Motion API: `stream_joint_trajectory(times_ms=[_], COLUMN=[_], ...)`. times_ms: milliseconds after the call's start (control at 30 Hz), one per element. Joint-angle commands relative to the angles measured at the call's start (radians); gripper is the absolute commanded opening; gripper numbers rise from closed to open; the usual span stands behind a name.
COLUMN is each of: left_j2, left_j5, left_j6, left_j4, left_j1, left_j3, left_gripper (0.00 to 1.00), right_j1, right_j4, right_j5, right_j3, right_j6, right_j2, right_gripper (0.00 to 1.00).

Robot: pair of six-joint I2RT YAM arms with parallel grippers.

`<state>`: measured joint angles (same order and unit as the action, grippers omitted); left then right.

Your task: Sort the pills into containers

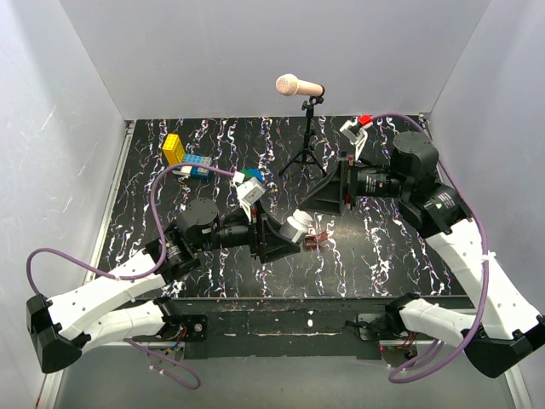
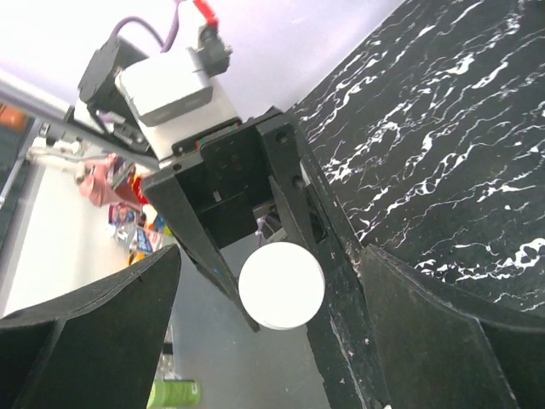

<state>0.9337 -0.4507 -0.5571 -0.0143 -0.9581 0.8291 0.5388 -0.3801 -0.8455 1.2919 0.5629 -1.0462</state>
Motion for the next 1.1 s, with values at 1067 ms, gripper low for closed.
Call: stream_joint_trajectory(times_ms=[1067], left_j2=[0.050], left_j5=[0.250], left_j6=[0.295], left_j4=[0.277], left_j1=[-0.004], left_j3=[0.189], left_gripper=[0.00], right_j1=[0.050], right_j4=[-0.286], right_j5=[0.149], right_j3=[0.136], right_j6=[0.230], right_j2=[-0.204], right_gripper=[0.68])
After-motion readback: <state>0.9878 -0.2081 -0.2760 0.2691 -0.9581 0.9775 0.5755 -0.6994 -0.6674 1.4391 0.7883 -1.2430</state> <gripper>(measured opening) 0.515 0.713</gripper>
